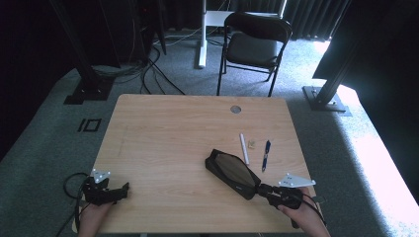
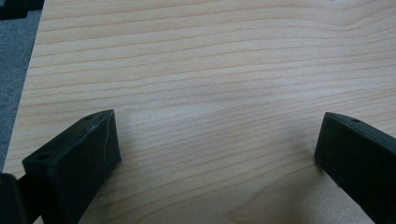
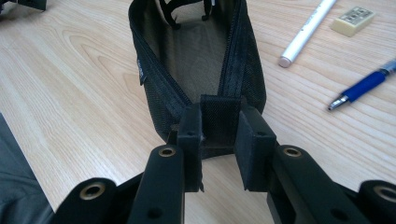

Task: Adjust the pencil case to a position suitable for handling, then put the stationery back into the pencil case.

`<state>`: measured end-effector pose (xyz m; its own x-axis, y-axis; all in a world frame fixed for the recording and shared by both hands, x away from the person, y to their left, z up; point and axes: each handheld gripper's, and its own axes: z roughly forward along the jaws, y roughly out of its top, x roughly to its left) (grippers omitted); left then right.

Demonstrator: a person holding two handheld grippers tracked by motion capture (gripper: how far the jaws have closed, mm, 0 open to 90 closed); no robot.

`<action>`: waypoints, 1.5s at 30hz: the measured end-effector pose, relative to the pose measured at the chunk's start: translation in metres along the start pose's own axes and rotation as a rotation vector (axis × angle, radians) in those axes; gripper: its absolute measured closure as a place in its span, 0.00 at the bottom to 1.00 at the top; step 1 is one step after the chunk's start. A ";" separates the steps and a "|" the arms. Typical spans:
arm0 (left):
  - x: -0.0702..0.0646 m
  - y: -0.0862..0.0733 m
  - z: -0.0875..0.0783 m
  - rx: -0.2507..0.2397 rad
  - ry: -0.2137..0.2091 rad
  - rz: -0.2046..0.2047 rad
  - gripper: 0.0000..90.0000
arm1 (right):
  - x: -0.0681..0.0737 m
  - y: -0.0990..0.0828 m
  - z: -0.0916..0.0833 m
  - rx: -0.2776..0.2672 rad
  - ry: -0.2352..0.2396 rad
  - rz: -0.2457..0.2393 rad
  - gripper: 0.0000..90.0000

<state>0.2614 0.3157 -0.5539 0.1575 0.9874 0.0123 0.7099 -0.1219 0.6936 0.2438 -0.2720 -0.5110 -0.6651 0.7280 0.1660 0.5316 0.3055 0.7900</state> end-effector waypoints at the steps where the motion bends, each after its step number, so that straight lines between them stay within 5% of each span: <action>1: 0.000 0.000 0.000 0.000 0.000 0.000 0.00 | -0.001 -0.001 -0.001 -0.002 -0.001 0.002 0.81; 13: 0.000 0.000 0.000 -0.001 0.000 0.000 0.00 | -0.003 -0.007 -0.010 0.001 0.000 0.010 0.81; 33: 0.000 0.000 0.000 0.000 0.000 0.000 0.00 | -0.005 0.000 -0.012 -0.033 -0.019 0.008 0.63; 45: 0.000 0.000 0.000 0.000 0.000 0.000 0.00 | -0.009 0.010 -0.022 -0.118 -0.037 0.030 0.53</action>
<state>0.2614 0.3157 -0.5539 0.1579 0.9874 0.0126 0.7097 -0.1223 0.6938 0.2430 -0.2893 -0.4915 -0.6285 0.7589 0.1707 0.4841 0.2099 0.8494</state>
